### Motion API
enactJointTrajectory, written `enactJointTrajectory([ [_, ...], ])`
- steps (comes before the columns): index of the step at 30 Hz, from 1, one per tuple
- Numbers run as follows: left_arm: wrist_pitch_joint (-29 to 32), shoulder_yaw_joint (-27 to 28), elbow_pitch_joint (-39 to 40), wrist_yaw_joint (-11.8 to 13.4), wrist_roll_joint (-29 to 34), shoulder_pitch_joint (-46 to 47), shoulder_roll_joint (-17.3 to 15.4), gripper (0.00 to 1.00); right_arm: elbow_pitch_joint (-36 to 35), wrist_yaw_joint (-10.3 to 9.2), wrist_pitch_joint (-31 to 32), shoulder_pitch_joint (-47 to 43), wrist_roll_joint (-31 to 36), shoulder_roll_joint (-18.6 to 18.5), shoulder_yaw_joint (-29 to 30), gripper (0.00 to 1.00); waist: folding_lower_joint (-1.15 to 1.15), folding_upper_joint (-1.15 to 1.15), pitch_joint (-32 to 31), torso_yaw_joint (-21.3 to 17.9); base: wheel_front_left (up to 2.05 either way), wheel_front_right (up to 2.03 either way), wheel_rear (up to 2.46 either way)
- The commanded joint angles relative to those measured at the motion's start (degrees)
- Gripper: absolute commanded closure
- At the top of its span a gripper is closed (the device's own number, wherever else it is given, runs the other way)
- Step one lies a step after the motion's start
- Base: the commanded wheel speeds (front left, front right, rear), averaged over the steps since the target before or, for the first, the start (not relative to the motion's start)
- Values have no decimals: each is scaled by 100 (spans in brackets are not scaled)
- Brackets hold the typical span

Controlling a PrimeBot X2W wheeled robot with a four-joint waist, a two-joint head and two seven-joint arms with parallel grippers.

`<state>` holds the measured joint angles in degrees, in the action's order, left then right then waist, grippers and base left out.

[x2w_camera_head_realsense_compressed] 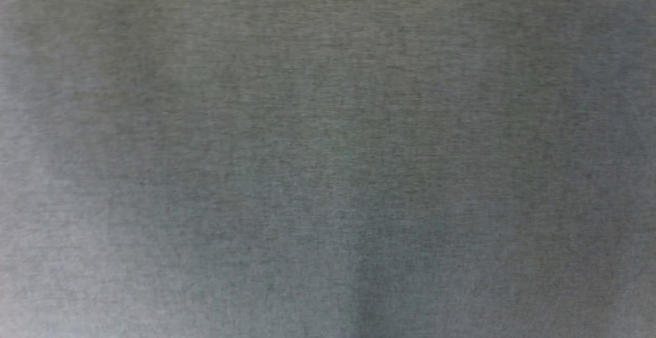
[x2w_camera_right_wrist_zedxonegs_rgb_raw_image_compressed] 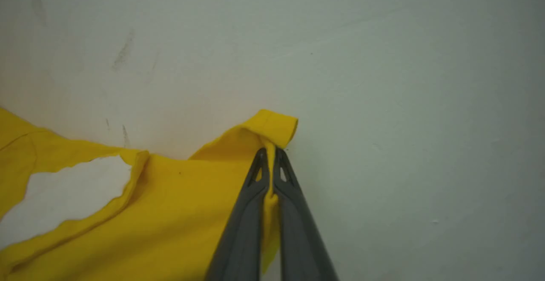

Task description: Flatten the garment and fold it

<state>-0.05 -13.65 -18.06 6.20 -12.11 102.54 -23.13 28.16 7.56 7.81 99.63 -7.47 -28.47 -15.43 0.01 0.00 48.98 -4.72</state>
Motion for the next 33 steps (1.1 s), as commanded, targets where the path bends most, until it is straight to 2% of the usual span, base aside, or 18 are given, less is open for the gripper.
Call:
enactJointTrajectory([
  [1, -45, 41, 154, -87, -111, -270, -55, 100, -153, -8, -67, -208, -161, -80, -60, 100, -1, 0, -72, 83, 0, 0, 0],
  [5, 6, 92, 782, -201, -411, -1287, -175, 100, -844, -8, -109, -955, -694, -333, -199, 100, -1, 0, -354, 139, 0, 0, 0],
  [8, 157, 139, 1413, -195, -648, -2223, -258, 100, -1454, -8, -3, -1696, -1105, -538, -65, 100, -1, 0, -598, 179, 0, 0, 0],
  [12, 315, 286, 2359, 0, -949, -3551, -306, 100, -2229, -8, 168, -2829, -1418, -742, 309, 100, -1, 0, -927, 211, 0, 0, 0],
  [15, 349, 367, 2988, 175, -1129, -4531, -281, 100, -2771, -8, 300, -3770, -1578, -711, 712, 100, -1, 0, -1164, 229, 0, 0, 0],
  [18, 355, 358, 3484, 296, -1212, -5415, -273, 100, -3292, -8, 432, -4750, -1684, -528, 1130, 100, -1, 0, -1378, 246, 0, 0, 0],
  [23, 248, 364, 4025, 524, -1250, -6792, -270, 100, -4047, -8, 526, -6275, -1760, 4, 1593, 100, -1, 0, -1733, 205, 0, 0, 0],
  [29, 69, 203, 4157, 559, -1573, -8433, -144, 100, -4529, -8, 477, -7747, -1973, 625, 1856, 100, -1, 0, -2185, 196, 0, 0, 0],
  [33, 142, 8, 3926, 478, -1766, -9366, -190, 100, -4520, -8, 449, -8583, -2172, 1021, 2016, 100, -1, 0, -2457, 194, 0, 0, 0],
])
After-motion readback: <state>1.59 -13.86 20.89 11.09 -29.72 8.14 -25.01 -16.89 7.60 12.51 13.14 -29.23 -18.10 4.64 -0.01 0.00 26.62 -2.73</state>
